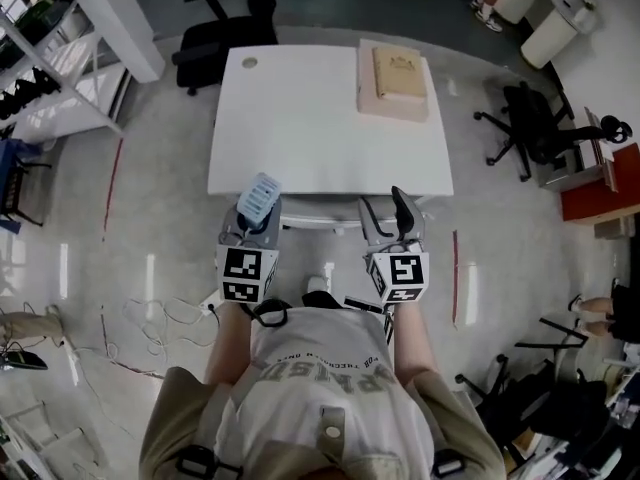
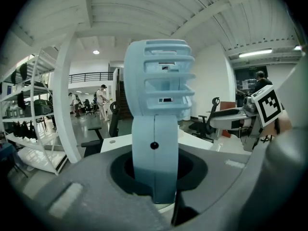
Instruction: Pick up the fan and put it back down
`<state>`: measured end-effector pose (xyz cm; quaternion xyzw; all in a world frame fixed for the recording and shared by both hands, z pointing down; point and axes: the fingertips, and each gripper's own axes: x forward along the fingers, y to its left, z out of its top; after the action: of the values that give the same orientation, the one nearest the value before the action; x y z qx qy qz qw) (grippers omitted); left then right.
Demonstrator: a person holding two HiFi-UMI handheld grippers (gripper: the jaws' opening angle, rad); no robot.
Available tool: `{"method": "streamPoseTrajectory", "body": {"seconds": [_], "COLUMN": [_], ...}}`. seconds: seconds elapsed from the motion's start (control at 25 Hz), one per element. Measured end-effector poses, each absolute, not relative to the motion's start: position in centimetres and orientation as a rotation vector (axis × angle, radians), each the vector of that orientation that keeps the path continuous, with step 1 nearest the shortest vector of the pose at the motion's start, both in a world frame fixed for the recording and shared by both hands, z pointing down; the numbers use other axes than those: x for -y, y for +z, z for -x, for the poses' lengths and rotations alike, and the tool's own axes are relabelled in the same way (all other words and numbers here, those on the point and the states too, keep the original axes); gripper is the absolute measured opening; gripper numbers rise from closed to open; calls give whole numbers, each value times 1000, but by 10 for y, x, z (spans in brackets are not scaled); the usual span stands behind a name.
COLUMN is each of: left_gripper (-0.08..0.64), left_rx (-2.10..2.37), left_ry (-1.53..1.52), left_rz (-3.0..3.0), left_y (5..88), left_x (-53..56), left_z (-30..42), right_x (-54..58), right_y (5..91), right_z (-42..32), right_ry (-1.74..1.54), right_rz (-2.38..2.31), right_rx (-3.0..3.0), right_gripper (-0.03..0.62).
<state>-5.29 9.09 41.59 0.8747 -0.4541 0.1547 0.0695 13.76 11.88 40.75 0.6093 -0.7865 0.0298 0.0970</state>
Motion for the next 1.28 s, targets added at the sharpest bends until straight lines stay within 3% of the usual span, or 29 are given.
{"method": "streamPoseTrajectory", "body": {"seconds": [0.56, 1.28], "left_gripper": [71, 70], "left_rx": [1365, 1083], "left_ry": [651, 715], "left_rz": [-2591, -2732], "left_y": [436, 455], "left_x": [-60, 73], "left_z": [31, 16], "right_x": [-78, 32], "right_y": [432, 443], "right_z": [-171, -161], "right_ry": [218, 213], "right_rz": [-1769, -1835], "right_rx": [2411, 2280], "right_gripper": [238, 239]}}
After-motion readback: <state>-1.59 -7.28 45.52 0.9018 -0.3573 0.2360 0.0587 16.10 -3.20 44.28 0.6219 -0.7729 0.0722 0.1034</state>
